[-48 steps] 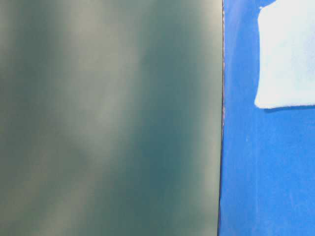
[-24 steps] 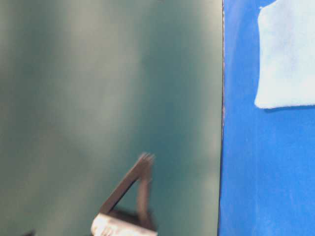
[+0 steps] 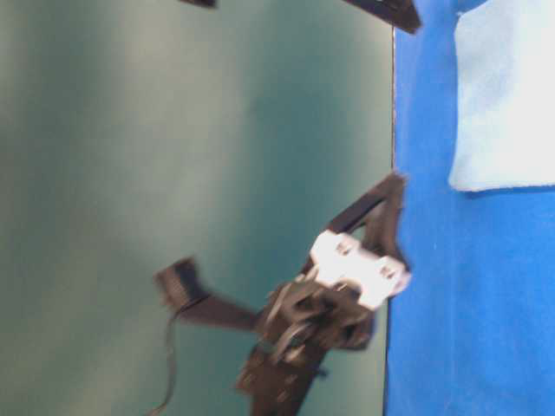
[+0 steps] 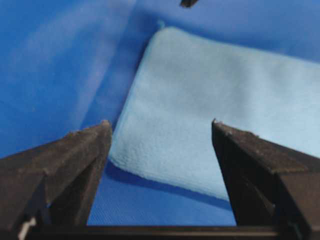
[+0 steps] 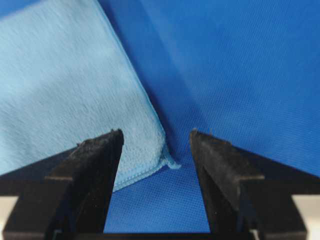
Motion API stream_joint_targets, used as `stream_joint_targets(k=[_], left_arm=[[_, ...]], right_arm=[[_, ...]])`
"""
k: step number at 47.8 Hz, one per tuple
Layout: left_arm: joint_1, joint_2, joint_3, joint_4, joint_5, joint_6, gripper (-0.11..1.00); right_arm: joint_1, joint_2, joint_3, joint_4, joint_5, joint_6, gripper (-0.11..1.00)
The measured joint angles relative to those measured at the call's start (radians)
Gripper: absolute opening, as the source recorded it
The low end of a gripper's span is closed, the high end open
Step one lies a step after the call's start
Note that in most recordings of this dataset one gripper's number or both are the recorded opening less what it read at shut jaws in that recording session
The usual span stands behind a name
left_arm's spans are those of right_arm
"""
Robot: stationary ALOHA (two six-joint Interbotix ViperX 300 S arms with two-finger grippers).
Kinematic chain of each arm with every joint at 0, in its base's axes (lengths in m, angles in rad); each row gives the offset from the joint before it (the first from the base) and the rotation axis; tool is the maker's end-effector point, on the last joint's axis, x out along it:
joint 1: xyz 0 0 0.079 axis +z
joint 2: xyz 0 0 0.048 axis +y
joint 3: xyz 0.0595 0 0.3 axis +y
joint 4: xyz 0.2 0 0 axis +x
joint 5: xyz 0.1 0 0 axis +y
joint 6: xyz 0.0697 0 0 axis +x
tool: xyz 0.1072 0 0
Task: Fold a vertical towel.
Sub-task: 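Lower both grippers onto the towel's top left and right corners and pinch, then lift the top edge with both grippers, pulling it slightly upward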
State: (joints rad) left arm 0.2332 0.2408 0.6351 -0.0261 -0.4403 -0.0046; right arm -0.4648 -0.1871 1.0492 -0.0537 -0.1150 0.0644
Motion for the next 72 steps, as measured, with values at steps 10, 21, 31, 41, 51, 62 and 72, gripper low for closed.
stream_joint_targets(k=[10, 21, 31, 41, 51, 62, 72], left_arm=[[0.028, 0.121, -0.061, -0.002, 0.0, 0.002, 0.76], [0.057, 0.189, -0.101, -0.002, 0.002, 0.0, 0.75], [0.057, 0.195, -0.12, -0.002, 0.04, 0.0, 0.6], [0.041, 0.202, -0.143, -0.002, 0.097, 0.002, 0.12], [0.032, 0.204, -0.149, -0.002, 0.127, 0.012, 0.04], [0.04, 0.178, -0.149, -0.002, 0.173, 0.017, 0.04], [0.066, 0.158, -0.15, -0.002, 0.178, 0.021, 0.04]], right_arm=[[-0.003, 0.114, -0.015, 0.0, -0.052, 0.0, 0.6], [-0.025, 0.164, -0.017, 0.002, -0.083, 0.0, 0.59], [-0.023, 0.17, -0.017, 0.0, -0.086, 0.0, 0.49], [-0.023, 0.179, -0.012, -0.002, -0.089, -0.002, 0.05], [-0.023, 0.179, -0.012, -0.002, -0.089, 0.0, 0.05], [-0.023, 0.158, -0.009, 0.0, -0.086, 0.003, 0.05], [-0.043, 0.092, -0.006, 0.0, -0.067, 0.002, 0.05]])
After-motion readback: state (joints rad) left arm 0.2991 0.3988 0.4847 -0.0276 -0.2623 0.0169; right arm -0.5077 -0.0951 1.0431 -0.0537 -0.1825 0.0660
